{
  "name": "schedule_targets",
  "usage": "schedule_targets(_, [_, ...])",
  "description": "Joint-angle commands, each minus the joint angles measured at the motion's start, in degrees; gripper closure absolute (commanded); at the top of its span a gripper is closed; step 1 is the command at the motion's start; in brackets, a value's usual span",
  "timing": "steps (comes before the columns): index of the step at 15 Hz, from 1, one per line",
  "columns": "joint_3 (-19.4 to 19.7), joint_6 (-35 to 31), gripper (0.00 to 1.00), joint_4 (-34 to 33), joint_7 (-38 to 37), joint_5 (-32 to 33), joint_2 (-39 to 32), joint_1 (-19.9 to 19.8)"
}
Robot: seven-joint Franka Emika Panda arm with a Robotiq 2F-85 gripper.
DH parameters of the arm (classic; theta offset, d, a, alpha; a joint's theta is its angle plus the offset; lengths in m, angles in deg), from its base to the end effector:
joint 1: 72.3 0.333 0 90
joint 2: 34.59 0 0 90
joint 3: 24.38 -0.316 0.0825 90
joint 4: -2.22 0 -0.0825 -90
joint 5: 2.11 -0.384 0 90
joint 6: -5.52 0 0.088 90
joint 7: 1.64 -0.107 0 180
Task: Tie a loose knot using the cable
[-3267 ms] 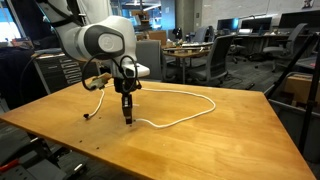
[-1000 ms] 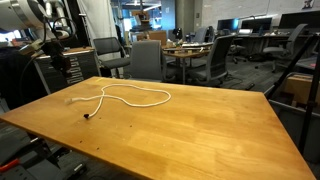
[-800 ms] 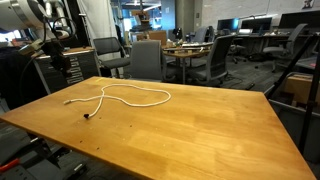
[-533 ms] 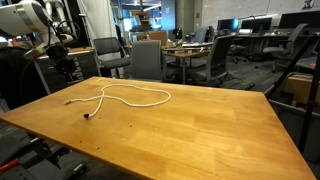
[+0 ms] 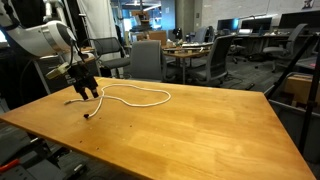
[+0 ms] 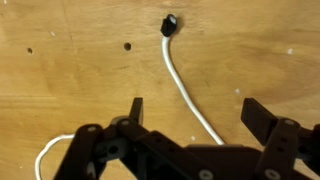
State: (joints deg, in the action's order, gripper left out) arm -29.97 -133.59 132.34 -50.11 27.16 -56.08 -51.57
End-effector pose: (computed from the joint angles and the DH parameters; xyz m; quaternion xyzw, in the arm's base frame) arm 0.4579 0.2270 0.1758 0.9867 0.0171 -0.0038 0.1618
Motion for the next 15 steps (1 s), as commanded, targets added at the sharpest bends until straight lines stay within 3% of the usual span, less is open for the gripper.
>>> schedule_targets(1, [0.69, -6.0, 0.0, 4.62, 7.83, -4.42, 0.35, -4.36])
schedule_targets(6, [1.3, -8.58, 0.03, 7.23, 17.09, -13.92, -0.89, -8.29])
schedule_targets(7, [1.35, -8.47, 0.25, 7.45, 18.61, -15.55, -1.04, -8.65])
schedule_targets(9, [1.43, -8.2, 0.29, 7.59, 20.81, -18.45, -1.29, -8.88])
schedule_targets(15, [0.83, -6.94, 0.76, 6.82, 25.5, -25.29, -1.75, -9.08])
